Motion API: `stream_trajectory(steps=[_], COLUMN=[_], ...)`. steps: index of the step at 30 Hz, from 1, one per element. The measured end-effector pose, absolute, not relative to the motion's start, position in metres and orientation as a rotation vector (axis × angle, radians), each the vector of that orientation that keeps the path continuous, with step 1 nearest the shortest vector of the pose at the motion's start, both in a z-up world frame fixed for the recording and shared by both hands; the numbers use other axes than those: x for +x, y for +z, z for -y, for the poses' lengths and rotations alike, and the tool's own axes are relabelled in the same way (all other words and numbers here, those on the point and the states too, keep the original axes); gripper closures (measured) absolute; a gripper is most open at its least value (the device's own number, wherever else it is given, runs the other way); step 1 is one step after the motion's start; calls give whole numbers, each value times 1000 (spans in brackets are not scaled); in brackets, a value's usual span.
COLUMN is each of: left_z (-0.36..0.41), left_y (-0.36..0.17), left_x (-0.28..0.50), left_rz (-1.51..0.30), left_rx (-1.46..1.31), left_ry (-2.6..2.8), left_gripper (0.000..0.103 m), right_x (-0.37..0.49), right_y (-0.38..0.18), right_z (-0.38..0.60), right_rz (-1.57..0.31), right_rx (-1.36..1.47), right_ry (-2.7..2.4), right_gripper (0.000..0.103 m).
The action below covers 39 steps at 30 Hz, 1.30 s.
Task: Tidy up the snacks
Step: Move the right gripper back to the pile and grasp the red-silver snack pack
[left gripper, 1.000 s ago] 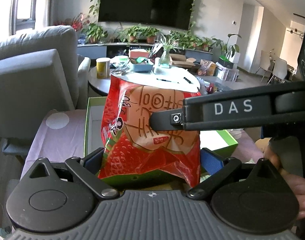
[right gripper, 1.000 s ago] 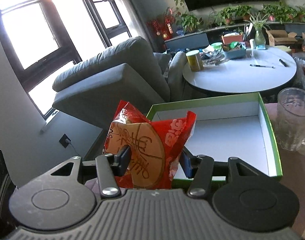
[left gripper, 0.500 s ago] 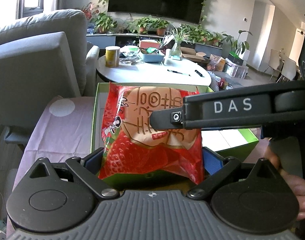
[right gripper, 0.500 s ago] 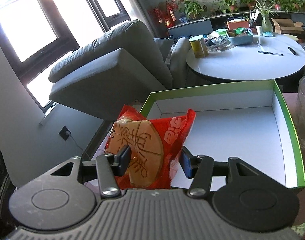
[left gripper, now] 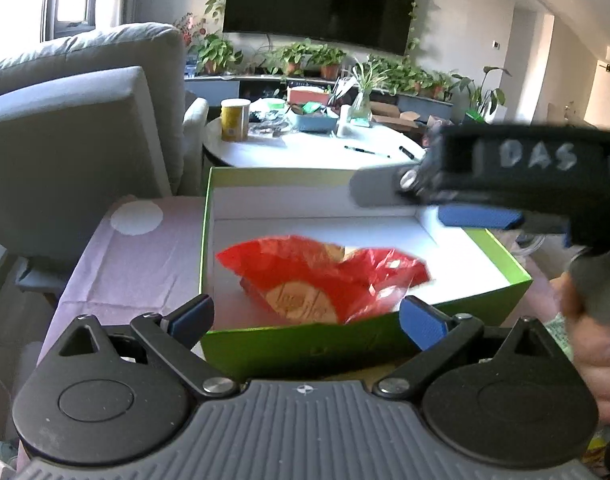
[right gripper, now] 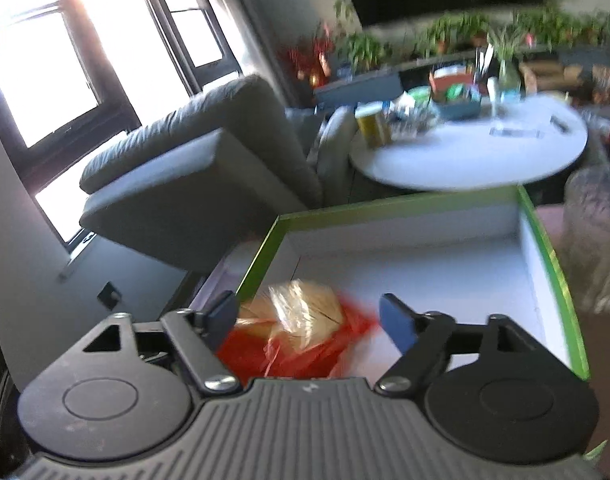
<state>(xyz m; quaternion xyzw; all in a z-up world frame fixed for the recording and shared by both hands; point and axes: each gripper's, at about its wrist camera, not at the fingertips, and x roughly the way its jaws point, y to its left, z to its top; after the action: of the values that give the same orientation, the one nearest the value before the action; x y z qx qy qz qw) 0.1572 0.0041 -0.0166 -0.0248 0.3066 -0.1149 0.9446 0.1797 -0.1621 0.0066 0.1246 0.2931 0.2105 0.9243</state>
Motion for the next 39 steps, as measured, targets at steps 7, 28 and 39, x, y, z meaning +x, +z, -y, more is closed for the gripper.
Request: stream_trajectory(steps=[7, 28, 39], left_z=[-5, -44, -70], left_y=[-15, -4, -14], left_x=[151, 78, 36], left_rz=[-626, -609, -648], left_rx=[-45, -56, -58], left_ry=[-236, -121, -64], left_gripper=[3, 3, 3], right_x=[172, 115, 87], right_y=[8, 28, 23], right_z=[166, 190, 206], right_rz=[-611, -544, -543], right_rx=[260, 245, 284], right_ry=[443, 475, 439], right_gripper=[43, 43, 43])
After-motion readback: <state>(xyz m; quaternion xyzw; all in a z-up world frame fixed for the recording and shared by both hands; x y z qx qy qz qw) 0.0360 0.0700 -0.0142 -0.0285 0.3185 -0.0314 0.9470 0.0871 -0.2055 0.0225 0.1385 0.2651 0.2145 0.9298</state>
